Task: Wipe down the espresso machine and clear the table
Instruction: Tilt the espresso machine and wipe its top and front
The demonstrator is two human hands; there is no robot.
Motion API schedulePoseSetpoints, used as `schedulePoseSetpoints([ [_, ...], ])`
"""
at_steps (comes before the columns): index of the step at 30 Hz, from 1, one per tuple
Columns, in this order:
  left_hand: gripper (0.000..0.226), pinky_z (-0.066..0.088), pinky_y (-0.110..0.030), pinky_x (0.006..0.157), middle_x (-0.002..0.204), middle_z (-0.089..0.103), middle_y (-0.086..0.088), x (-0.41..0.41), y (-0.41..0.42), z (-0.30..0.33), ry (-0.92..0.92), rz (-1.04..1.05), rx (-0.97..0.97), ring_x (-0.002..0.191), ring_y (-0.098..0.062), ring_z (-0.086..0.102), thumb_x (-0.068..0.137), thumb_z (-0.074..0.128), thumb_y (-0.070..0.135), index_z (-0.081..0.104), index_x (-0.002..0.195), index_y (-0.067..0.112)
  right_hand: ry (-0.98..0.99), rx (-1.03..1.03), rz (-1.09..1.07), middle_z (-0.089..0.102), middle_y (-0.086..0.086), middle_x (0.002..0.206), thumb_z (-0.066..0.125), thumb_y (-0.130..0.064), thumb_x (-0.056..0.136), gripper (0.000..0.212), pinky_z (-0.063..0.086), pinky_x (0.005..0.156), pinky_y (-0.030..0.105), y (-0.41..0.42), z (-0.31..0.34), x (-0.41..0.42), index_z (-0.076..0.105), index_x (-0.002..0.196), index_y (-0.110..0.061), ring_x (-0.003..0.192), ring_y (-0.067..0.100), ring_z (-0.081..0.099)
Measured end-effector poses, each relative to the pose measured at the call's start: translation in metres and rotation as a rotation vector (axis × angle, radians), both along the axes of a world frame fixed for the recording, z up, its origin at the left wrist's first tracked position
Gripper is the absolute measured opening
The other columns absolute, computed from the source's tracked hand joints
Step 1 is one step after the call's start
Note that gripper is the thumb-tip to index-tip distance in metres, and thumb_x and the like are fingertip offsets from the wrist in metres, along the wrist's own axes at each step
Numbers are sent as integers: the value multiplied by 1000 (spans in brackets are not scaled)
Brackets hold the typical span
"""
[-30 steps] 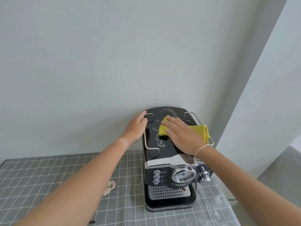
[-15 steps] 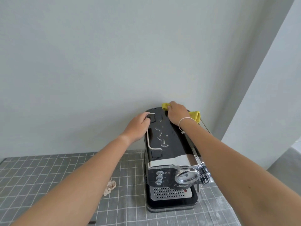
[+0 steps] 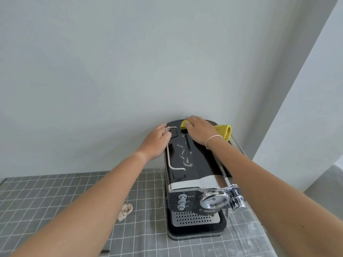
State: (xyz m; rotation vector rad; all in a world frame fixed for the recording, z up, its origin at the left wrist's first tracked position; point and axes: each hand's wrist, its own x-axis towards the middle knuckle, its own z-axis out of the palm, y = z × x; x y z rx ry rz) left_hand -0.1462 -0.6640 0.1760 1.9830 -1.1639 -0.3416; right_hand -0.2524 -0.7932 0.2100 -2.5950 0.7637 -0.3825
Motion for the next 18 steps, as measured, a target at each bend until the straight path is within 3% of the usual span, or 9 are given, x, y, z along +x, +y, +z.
schedulePoseSetpoints([
  [4,46,13,-18,105,151,31,-5,-1,-1,0,3,-11,0,140,-14,24,95,32,23,41,137,8,-54,-18,106,35,-4,149,30,-26,98,39,13,111,23,2,-15,-25,47,133,-21,140,12,22],
  [7,41,16,-16,102,150,33,-7,1,-2,0,-4,-16,4,139,-15,26,94,32,21,51,126,3,-21,18,-5,41,4,144,27,-21,98,38,23,108,28,-6,-7,-11,47,130,-14,134,20,34],
  [10,39,16,-16,102,150,33,-7,1,-1,1,-8,-21,21,139,-15,26,94,32,21,55,120,4,43,33,-208,54,18,125,27,-13,96,33,36,95,34,-14,2,15,53,113,-1,115,32,48],
  [12,33,18,-17,100,149,34,-7,2,-1,0,-5,-14,23,138,-15,27,93,32,21,58,107,5,80,9,-196,55,18,123,28,-12,95,32,37,93,34,-14,2,20,53,112,0,113,32,49],
  [15,40,16,-17,103,150,32,-7,1,-1,0,-9,-17,12,139,-16,26,94,33,21,52,124,4,68,0,-27,51,10,134,27,-18,98,37,32,101,32,-13,1,9,50,125,-8,122,28,45],
  [18,46,14,-18,105,151,30,-5,0,-1,-1,0,-23,20,140,-15,24,94,32,23,42,135,6,112,-74,-92,56,13,125,26,-18,96,34,34,101,35,-24,6,2,54,115,-9,115,31,48],
])
